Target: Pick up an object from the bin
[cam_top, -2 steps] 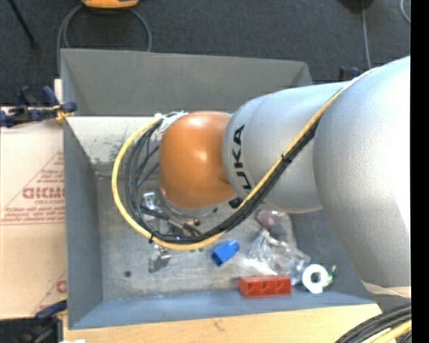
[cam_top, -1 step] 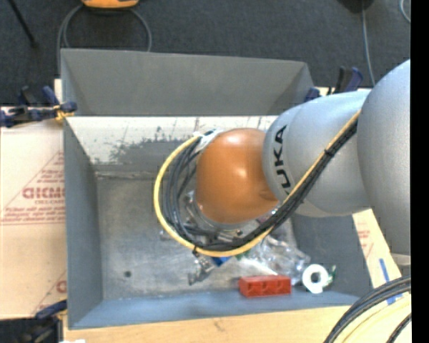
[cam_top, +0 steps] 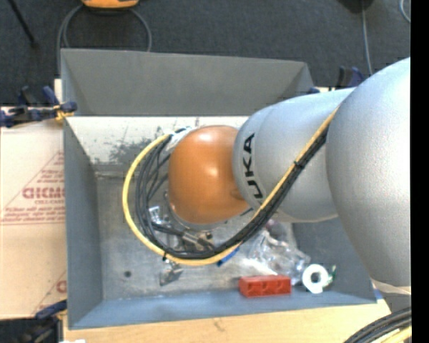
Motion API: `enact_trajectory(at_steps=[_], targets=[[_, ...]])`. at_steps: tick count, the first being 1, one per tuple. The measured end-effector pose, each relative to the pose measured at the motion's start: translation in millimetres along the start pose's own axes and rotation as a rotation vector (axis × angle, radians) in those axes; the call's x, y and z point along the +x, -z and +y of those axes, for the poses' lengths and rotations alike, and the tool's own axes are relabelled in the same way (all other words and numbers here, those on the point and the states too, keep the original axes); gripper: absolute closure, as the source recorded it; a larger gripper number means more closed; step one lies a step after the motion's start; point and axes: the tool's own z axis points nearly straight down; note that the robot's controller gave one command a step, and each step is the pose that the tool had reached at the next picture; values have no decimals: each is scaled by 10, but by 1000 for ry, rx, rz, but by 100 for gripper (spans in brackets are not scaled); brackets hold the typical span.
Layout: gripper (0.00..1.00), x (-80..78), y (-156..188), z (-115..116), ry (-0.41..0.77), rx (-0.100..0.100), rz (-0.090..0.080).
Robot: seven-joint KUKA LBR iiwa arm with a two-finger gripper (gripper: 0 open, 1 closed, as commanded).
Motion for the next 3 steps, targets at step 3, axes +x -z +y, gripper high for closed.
enact_trajectory(at_steps=[3], targets=[[0, 475, -207, -1908, -264, 7, 5]])
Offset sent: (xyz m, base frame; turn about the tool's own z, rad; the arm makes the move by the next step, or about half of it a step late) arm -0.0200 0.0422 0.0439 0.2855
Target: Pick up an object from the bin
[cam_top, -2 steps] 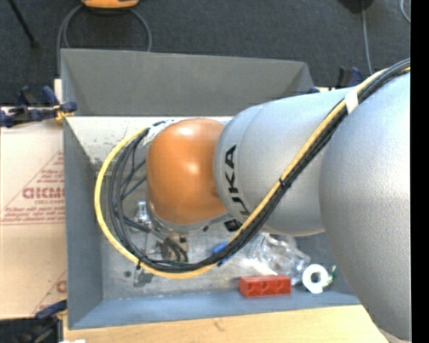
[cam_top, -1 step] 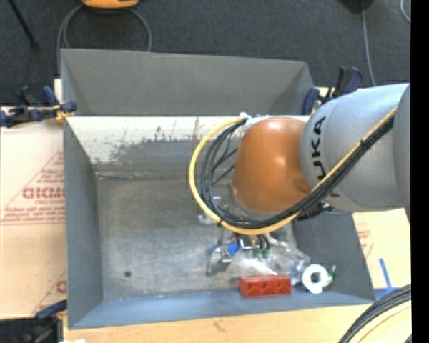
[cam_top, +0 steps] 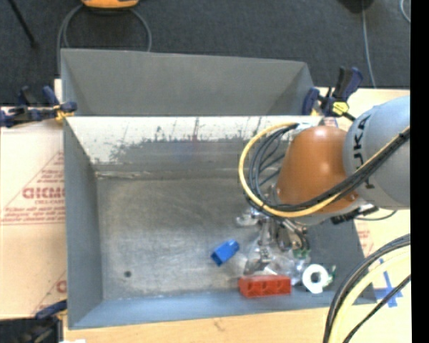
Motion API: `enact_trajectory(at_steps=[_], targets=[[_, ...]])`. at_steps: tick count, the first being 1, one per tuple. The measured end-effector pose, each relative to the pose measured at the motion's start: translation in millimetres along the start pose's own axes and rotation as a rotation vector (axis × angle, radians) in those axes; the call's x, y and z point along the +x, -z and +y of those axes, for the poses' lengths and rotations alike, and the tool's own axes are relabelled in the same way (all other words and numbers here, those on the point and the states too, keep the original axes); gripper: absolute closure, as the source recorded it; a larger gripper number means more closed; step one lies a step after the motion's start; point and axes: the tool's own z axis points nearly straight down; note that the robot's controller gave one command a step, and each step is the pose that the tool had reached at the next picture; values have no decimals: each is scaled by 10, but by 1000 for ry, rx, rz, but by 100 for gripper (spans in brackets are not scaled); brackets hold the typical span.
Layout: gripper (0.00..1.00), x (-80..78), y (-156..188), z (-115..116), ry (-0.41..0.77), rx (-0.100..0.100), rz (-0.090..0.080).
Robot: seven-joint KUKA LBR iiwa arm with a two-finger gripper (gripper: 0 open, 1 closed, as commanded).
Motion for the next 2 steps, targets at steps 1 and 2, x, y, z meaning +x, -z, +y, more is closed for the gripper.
enact_trajectory(at_steps=[1, 2], targets=[[0, -229, -439, 302, 72, -1, -2], [100, -219, -409, 304, 68, -3, 3]])
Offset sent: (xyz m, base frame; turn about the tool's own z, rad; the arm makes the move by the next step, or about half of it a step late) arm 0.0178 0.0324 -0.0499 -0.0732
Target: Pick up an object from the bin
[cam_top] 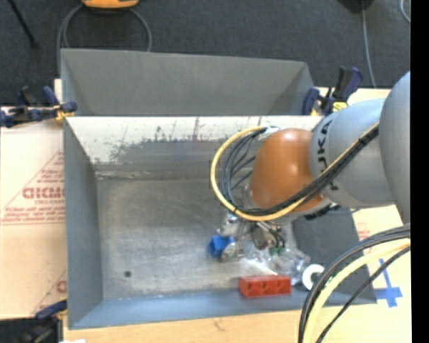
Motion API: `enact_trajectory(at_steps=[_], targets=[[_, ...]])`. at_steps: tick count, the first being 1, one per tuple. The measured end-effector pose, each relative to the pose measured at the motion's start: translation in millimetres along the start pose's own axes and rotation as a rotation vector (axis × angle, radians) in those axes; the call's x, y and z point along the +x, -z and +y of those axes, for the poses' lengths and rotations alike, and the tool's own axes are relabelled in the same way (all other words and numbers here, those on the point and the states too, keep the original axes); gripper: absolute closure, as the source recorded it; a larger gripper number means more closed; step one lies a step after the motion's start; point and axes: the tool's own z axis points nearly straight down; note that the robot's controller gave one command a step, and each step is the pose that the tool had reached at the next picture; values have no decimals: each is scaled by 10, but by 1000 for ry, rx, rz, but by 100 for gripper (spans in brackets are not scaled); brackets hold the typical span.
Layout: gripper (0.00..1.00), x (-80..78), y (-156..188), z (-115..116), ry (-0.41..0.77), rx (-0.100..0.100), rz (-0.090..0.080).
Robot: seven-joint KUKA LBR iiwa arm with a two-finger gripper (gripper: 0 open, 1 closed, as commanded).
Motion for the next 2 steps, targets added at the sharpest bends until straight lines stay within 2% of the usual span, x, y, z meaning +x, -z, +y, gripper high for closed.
enact_trajectory(at_steps=[1, 2], targets=[[100, 191, 1141, 162, 14, 1, -13], [100, 62, 2036, 294, 303, 1, -12]])
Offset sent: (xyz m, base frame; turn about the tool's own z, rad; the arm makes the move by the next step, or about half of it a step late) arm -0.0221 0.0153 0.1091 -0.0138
